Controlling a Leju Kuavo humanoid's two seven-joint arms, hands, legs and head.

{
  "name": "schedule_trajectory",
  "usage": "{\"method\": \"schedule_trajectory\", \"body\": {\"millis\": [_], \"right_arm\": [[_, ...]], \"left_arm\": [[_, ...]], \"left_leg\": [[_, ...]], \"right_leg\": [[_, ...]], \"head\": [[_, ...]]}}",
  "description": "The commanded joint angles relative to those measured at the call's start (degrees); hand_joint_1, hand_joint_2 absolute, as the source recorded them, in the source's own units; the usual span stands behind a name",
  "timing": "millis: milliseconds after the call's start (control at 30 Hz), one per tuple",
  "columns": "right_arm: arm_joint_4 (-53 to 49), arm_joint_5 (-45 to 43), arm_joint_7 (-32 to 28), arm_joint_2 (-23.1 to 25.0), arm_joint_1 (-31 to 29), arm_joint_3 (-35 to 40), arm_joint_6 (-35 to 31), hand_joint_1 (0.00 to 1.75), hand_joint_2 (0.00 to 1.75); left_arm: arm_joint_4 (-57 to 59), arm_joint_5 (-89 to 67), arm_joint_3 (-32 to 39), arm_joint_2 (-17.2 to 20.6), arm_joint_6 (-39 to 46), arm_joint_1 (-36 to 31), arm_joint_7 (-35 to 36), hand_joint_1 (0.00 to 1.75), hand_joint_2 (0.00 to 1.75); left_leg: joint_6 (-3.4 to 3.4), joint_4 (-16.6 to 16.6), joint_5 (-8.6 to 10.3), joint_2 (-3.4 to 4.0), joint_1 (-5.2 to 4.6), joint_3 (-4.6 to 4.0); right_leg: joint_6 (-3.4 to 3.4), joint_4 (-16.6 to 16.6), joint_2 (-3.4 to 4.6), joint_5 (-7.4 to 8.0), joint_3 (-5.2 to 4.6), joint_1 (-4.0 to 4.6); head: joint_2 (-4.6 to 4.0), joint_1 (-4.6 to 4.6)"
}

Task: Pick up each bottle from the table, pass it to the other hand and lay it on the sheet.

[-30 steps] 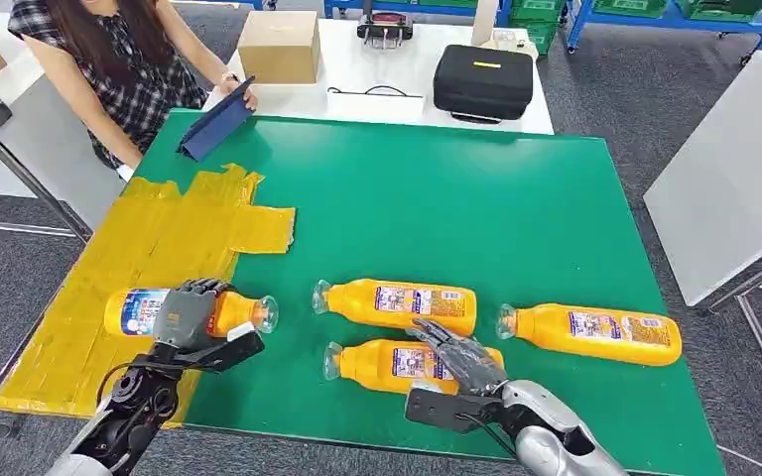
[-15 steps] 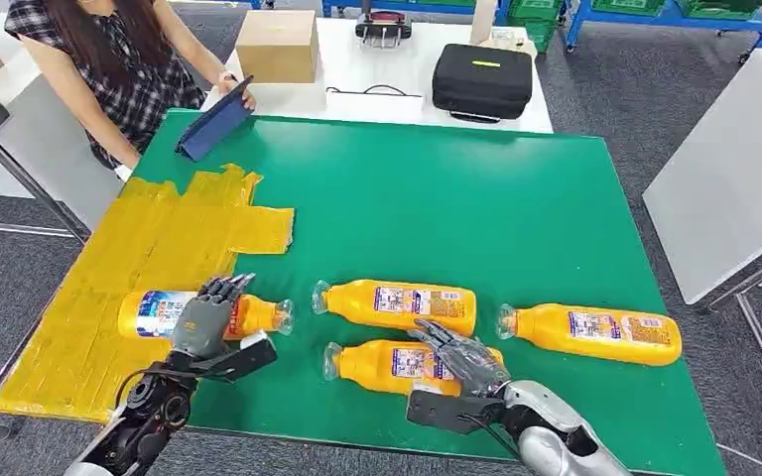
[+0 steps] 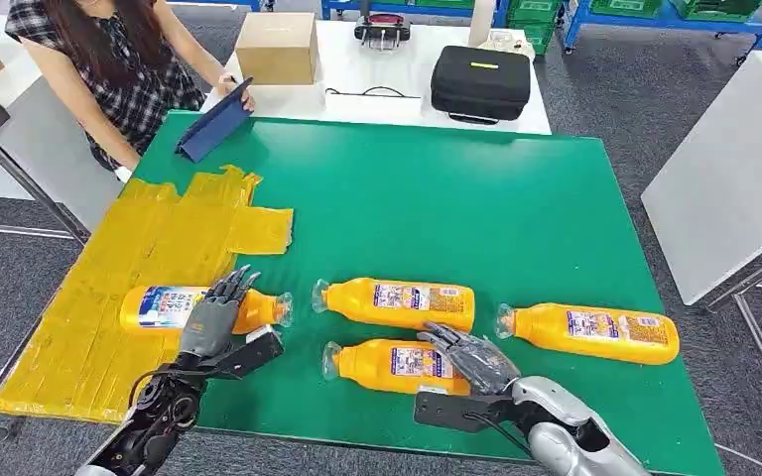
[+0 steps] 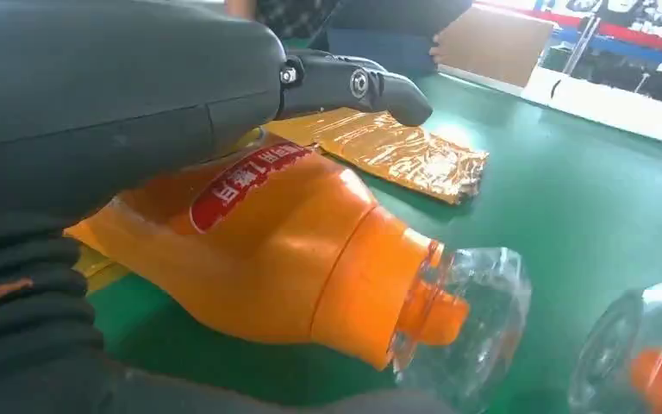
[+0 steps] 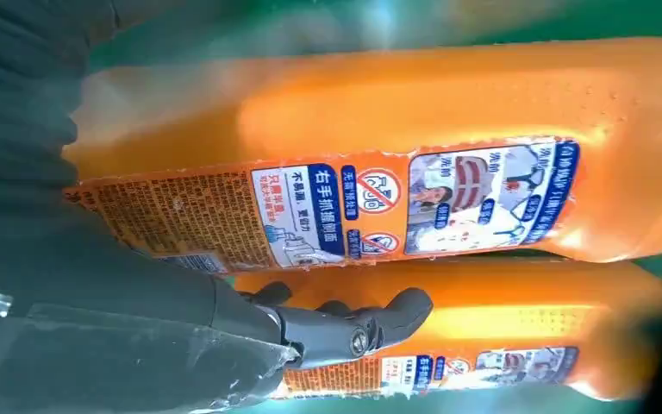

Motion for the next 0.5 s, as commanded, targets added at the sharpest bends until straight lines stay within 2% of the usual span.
{"method": "schedule_trajectory", "body": {"millis": [33, 233, 333, 433, 467, 500], "right_arm": [[3.3, 0.06, 2.22, -2.33, 2.54, 2.46, 0.42, 0.0, 1.75], [4.15, 3.66, 5.66, -2.77, 4.42, 4.34, 2.44, 0.0, 1.75], [3.81, 3.59, 5.65, -3.49, 5.27, 4.34, 2.34, 0.0, 1.75], [4.11, 4.43, 7.06, -4.81, 5.63, 5.8, 6.06, 0.0, 1.75], [4.23, 4.37, 7.1, -5.9, 6.14, 6.33, 7.3, 0.05, 1.75], [3.95, 4.93, 7.07, -6.88, 6.34, 7.16, 7.65, 1.15, 1.75]], "left_arm": [[-3.1, 10.6, 7.28, -1.97, -1.81, 1.74, -3.72, 0.0, 0.0], [-17.17, 23.45, 11.82, -3.63, -3.61, 3.59, -5.95, 0.0, 0.0], [-18.99, 23.74, 11.55, -3.41, -3.69, 4.61, -5.64, 0.0, 0.0], [-20.68, 27.19, 12.01, -3.85, -4.51, 4.73, -6.77, 0.0, 0.0], [-21.42, 28.21, 12.22, -4.1, -4.53, 4.36, -7.01, 0.0, 0.0], [-21.91, 28.88, 11.99, -3.96, -4.77, 4.35, -7.03, 0.0, 0.0]], "left_leg": [[-0.14, -0.08, -0.05, 0.1, 0.09, 0.09], [-0.12, -0.02, -0.03, 0.05, 0.18, 0.02], [-0.09, -0.03, -0.04, 0.07, 0.19, 0.06], [-0.11, -0.08, -0.09, 0.07, 0.19, 0.1], [-0.06, -0.04, -0.08, 0.09, 0.16, 0.12], [-0.1, -0.05, -0.09, 0.02, 0.21, 0.09]], "right_leg": [[-0.12, -0.16, 0.05, 0.0, 0.12, 0.09], [-0.1, -0.18, -0.05, -0.02, 0.09, 0.16], [-0.09, -0.22, 0.0, -0.03, 0.11, 0.16], [-0.11, -0.33, -0.02, -0.05, 0.2, 0.17], [-0.08, -0.27, 0.03, -0.05, 0.19, 0.14], [-0.11, -0.34, -0.05, -0.06, 0.22, 0.19]], "head": [[0.0, 0.0], [0.0, 0.02], [0.0, 0.04], [0.0, 0.0], [0.0, 0.02], [0.0, 0.0]]}}
